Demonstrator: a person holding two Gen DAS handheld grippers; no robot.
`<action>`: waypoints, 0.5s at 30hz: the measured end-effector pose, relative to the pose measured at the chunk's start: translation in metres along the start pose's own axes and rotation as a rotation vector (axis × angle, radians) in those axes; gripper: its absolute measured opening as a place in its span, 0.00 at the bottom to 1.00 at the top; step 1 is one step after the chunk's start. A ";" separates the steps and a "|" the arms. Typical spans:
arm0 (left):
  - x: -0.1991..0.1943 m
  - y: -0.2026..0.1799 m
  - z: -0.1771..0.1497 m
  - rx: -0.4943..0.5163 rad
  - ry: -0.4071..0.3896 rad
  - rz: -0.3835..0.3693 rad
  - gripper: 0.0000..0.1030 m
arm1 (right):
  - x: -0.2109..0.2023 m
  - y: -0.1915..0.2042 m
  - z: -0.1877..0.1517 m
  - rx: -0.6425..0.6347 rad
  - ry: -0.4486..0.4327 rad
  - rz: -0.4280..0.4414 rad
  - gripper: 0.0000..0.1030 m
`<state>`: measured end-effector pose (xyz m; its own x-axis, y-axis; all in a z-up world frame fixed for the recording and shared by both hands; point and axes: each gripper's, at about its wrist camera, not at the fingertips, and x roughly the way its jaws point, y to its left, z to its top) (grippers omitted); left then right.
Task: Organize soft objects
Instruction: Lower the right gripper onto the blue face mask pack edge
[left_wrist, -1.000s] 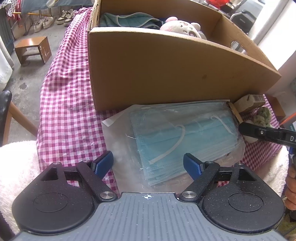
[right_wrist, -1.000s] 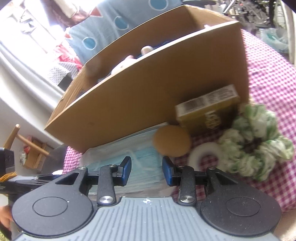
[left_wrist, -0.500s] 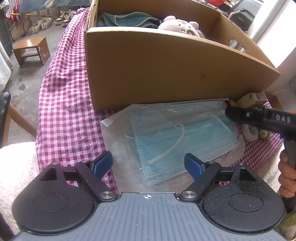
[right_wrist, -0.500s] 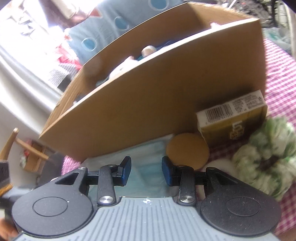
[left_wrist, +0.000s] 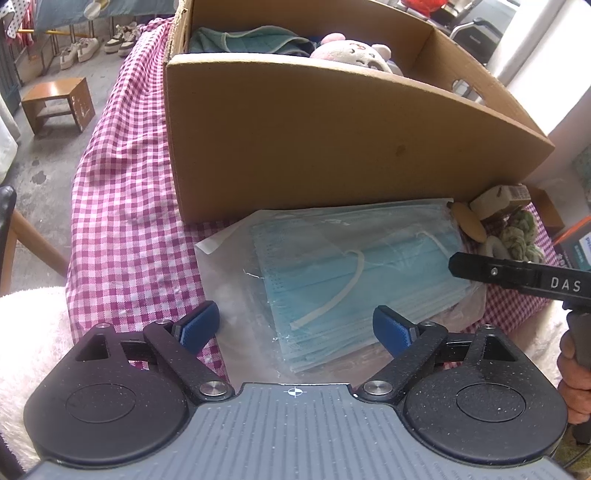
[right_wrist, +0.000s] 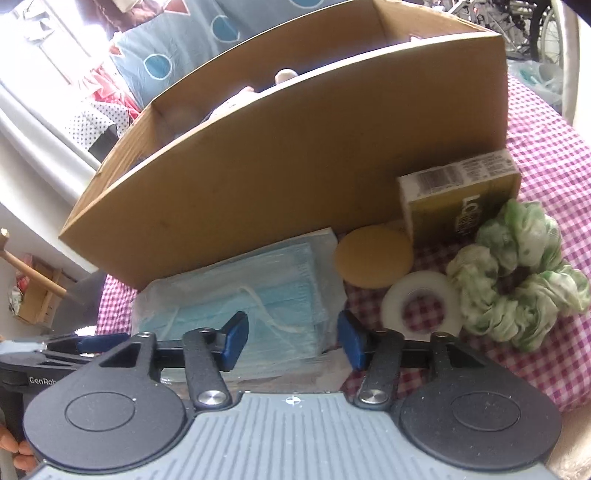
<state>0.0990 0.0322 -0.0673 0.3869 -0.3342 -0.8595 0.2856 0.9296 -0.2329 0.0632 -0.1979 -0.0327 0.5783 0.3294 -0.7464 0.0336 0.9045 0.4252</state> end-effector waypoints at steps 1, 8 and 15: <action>0.000 0.000 -0.001 0.004 0.000 -0.001 0.88 | 0.000 0.002 -0.001 -0.001 0.006 0.001 0.56; -0.002 0.000 -0.006 0.018 -0.002 -0.031 0.89 | 0.003 0.000 -0.012 0.046 0.043 0.062 0.56; -0.004 -0.004 -0.012 0.036 0.005 -0.080 0.89 | -0.002 -0.007 -0.024 0.111 0.057 0.110 0.56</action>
<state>0.0856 0.0321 -0.0686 0.3568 -0.4066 -0.8411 0.3465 0.8937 -0.2850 0.0418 -0.1981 -0.0464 0.5364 0.4425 -0.7187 0.0642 0.8277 0.5575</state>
